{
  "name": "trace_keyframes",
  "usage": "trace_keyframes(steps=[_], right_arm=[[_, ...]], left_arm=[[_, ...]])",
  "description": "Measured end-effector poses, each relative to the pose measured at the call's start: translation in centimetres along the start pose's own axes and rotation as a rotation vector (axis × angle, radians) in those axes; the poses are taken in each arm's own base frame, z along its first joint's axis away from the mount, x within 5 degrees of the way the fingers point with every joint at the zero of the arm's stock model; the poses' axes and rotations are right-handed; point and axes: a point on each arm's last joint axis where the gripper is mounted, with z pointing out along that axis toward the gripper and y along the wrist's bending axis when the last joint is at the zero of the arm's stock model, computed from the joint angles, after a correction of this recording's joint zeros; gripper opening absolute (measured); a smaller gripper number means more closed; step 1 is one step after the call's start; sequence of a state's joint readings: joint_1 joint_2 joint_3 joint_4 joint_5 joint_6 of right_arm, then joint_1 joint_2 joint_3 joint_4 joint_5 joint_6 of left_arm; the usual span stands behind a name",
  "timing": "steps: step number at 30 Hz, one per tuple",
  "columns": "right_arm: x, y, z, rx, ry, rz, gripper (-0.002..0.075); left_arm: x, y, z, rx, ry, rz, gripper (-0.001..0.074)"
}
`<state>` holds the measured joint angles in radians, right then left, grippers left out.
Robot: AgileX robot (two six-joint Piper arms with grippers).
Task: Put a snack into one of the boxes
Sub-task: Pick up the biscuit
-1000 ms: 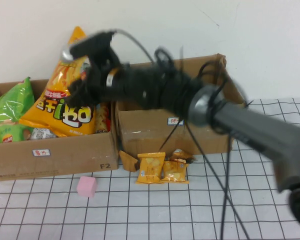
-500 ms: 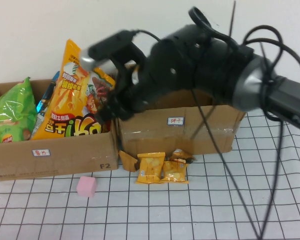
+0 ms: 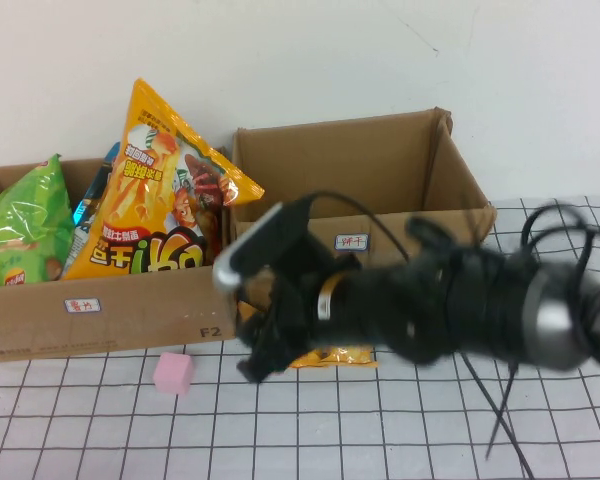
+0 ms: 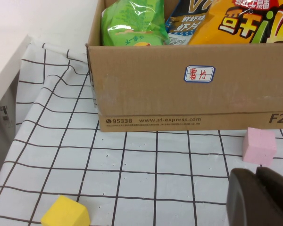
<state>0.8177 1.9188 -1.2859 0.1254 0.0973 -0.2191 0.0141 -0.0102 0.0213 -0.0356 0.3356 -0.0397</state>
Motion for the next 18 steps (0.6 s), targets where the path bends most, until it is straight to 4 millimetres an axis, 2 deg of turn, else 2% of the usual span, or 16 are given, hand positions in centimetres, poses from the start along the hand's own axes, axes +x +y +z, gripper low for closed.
trace_keyframes(steps=[2,5,10,18], right_arm=[[1.3,0.3,0.9,0.011,-0.033,-0.05,0.0494],[2.5,0.2,2.5,0.035,-0.076,-0.08,0.0531],[4.3,0.1,5.4,0.067,-0.128,-0.099,0.0536],[7.0,-0.5,8.9,0.159,-0.151,-0.146,0.0526]], left_arm=[[0.0,0.0,0.0,0.0,0.0,0.0,-0.0001],[0.0,0.0,0.0,0.0,0.0,0.0,-0.0001],[0.0,0.0,0.0,0.0,0.0,0.0,-0.0001],[0.0,0.0,0.0,0.0,0.0,0.0,-0.0001]])
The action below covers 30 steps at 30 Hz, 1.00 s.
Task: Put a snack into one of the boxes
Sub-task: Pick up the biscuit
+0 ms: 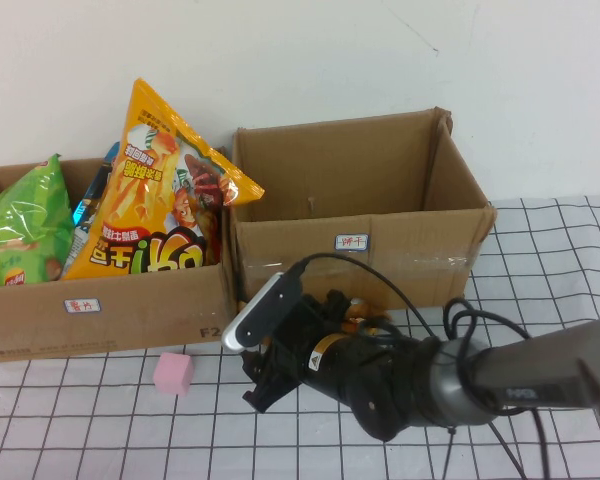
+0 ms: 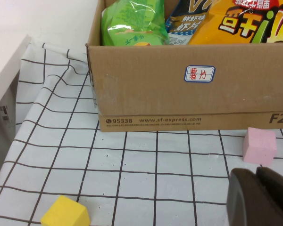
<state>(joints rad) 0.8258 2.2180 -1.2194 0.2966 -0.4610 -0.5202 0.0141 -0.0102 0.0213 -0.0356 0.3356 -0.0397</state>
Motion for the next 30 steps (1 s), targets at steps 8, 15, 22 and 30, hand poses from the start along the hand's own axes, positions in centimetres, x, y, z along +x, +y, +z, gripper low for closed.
trace_keyframes(steps=[8,15,22,30], right_arm=[[0.3,-0.5,2.6,0.052,-0.027,0.025,0.0525],[1.0,-0.6,4.5,0.069,-0.029,0.046,0.0525],[3.2,0.0,5.9,0.062,0.016,0.045,0.052],[3.3,0.0,6.0,0.068,0.009,0.024,0.0186]], left_arm=[[0.0,0.0,0.0,0.0,0.0,0.0,-0.0001],[0.0,0.0,0.0,0.0,0.0,0.0,-0.0001],[0.0,0.0,0.0,0.0,0.0,0.0,-0.0001],[0.0,0.0,0.0,0.0,0.0,0.0,-0.0001]])
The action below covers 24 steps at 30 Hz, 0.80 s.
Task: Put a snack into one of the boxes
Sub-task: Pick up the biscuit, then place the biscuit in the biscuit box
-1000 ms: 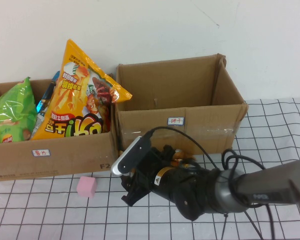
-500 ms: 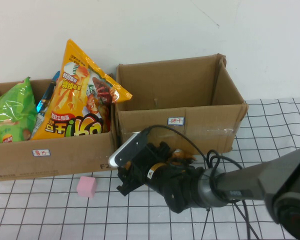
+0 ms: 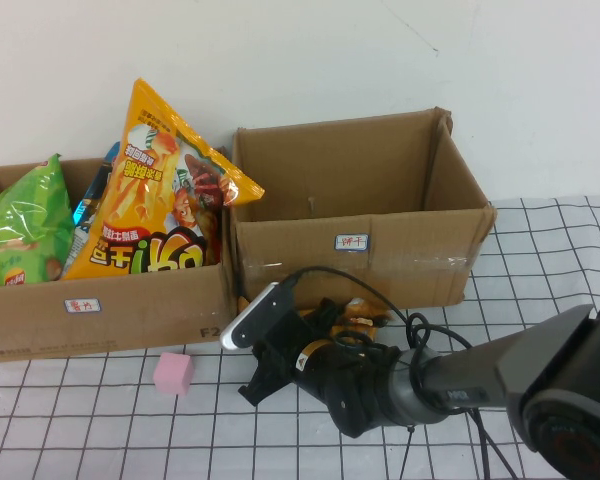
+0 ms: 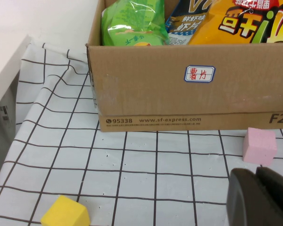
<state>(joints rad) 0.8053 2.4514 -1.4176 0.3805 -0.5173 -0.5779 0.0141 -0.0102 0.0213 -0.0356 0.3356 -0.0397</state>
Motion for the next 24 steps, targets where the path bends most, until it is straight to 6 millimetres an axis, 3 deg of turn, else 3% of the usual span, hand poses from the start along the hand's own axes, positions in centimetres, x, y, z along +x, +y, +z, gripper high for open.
trace_keyframes(steps=[2,5,15,19,24], right_arm=[[0.0,0.0,0.0,0.0,0.0,-0.003,0.0105],[-0.3,0.0,-0.2,-0.007,0.004,-0.003,0.0053],[-4.4,-0.6,-2.9,-0.105,0.062,0.058,0.0031],[-6.4,-0.7,-5.8,-0.124,0.044,0.071,0.0017],[-7.9,-1.3,-11.5,-0.112,-0.003,0.115,0.0011]], left_arm=[[0.0,0.0,0.0,0.0,0.0,0.0,-0.0001],[0.0,0.0,0.0,0.0,0.0,0.0,-0.0001],[0.0,0.0,0.0,0.0,0.002,0.0,-0.0001],[0.0,0.0,0.0,0.0,0.002,0.0,-0.0001],[0.0,0.0,0.0,0.0,0.002,0.0,-0.0001]])
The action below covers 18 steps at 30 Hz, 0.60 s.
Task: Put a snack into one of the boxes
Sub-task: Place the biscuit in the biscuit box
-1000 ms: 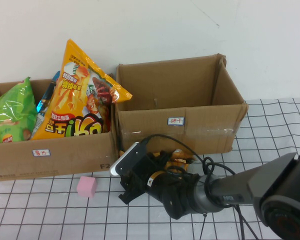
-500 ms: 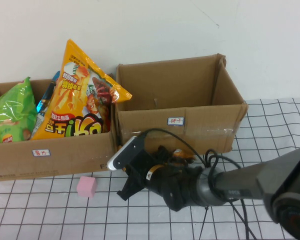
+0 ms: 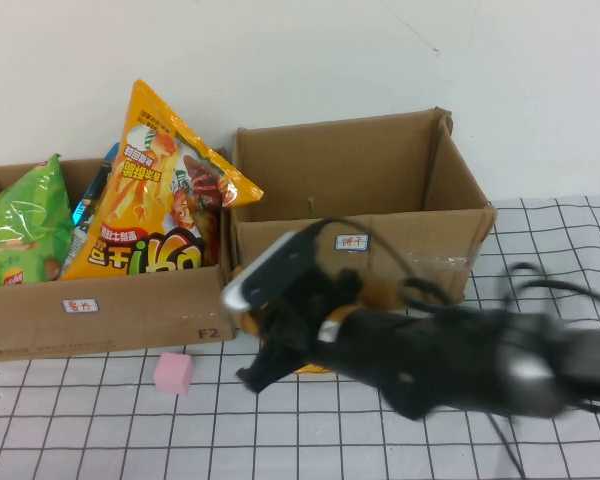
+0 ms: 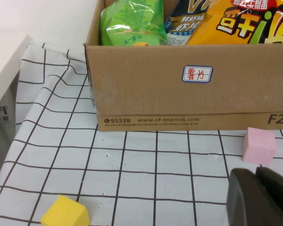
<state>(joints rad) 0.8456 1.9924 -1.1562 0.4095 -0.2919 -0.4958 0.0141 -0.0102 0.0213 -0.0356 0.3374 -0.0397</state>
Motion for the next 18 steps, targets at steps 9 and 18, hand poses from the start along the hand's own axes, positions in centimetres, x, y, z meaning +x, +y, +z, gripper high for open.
trace_keyframes(steps=[9,18], right_arm=[[-5.7,-5.3,-6.8,0.214,-0.316,0.07,0.0011],[-10.6,-15.0,-3.6,0.282,-0.29,0.144,0.0177]], left_arm=[[0.0,0.0,0.0,0.0,0.0,0.0,-0.0001],[0.0,0.0,0.0,0.0,0.0,0.0,-0.0001]])
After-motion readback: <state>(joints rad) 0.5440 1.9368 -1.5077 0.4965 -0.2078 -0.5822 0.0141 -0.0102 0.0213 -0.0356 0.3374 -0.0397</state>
